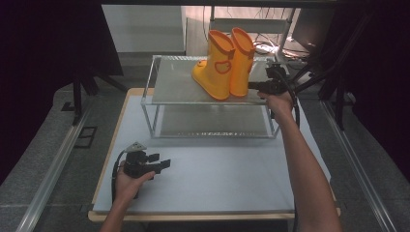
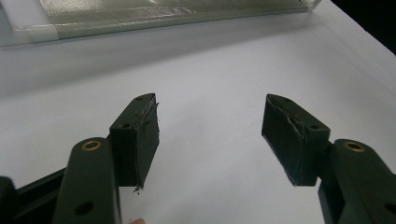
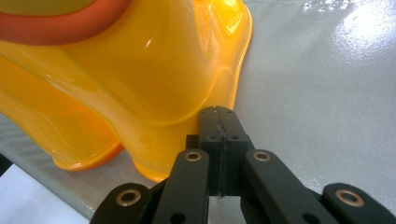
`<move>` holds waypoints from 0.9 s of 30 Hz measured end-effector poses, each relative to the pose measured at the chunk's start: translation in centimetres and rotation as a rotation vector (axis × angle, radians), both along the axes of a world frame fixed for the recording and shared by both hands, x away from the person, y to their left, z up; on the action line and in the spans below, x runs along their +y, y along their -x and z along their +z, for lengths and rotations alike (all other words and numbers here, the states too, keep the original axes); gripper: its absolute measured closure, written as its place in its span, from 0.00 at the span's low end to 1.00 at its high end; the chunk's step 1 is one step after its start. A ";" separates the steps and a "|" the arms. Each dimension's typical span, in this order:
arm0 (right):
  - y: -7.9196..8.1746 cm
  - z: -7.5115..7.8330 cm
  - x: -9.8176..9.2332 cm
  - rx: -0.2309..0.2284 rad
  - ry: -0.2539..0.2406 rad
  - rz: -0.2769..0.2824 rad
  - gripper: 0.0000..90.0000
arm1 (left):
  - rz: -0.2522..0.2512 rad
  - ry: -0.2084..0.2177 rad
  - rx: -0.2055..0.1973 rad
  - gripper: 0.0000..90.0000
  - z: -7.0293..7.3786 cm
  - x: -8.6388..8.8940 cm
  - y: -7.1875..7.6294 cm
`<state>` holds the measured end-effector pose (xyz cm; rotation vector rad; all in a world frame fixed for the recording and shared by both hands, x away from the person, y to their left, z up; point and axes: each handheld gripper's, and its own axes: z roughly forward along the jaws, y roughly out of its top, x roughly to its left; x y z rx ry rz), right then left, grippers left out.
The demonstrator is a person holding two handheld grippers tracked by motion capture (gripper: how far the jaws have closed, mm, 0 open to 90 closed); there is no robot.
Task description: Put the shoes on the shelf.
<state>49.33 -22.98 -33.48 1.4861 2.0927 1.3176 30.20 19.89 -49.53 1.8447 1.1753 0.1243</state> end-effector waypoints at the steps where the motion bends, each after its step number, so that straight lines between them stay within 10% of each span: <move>1: 0.0 0.0 0.0 -0.001 -0.005 0.001 1.00 | 0.000 0.000 0.000 0.41 0.0 0.0 0.0; 27: 0.8 -0.3 2.7 0.021 -0.111 0.127 1.00 | -0.013 -0.006 0.010 0.41 -0.2 -0.4 -0.1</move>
